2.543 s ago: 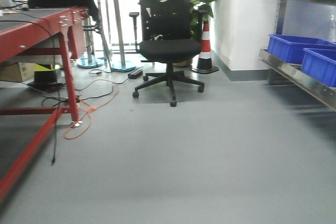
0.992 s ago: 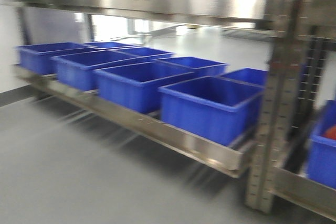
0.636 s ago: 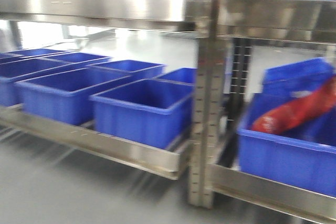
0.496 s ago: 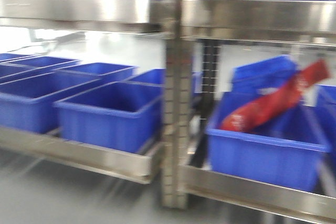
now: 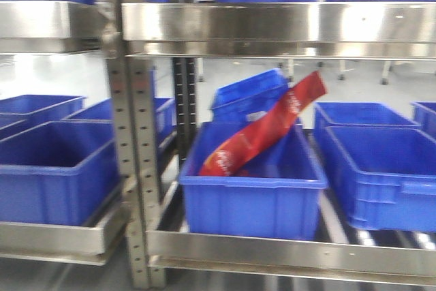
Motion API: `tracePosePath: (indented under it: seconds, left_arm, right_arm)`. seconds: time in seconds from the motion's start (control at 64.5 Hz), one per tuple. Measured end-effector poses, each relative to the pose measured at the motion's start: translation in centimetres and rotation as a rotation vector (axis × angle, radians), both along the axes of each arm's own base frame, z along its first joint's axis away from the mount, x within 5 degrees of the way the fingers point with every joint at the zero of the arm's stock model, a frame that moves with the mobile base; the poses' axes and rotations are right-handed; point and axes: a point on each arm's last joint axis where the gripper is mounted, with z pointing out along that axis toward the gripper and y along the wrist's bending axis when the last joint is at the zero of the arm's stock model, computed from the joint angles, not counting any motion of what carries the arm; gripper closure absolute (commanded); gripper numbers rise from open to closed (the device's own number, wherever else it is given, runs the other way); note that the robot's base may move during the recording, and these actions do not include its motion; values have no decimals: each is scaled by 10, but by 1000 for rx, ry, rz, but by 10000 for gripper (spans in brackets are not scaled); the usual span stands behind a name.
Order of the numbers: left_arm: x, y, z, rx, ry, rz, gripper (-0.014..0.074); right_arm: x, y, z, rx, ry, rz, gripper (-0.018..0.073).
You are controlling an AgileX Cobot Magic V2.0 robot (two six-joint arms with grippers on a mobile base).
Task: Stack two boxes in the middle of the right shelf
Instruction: 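Turn the base toward the steel shelf rack with blue bins, then raise the held boxes above the middle steel shelf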
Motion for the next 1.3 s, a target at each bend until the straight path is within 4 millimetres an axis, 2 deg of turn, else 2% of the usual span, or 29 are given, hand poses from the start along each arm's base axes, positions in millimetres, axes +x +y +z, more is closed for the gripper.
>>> tracePosePath:
  seconds: [1.302]
  left_arm:
    - [0, 0, 0, 0, 0, 0, 708]
  right_arm:
    - [0, 0, 0, 0, 0, 0, 713]
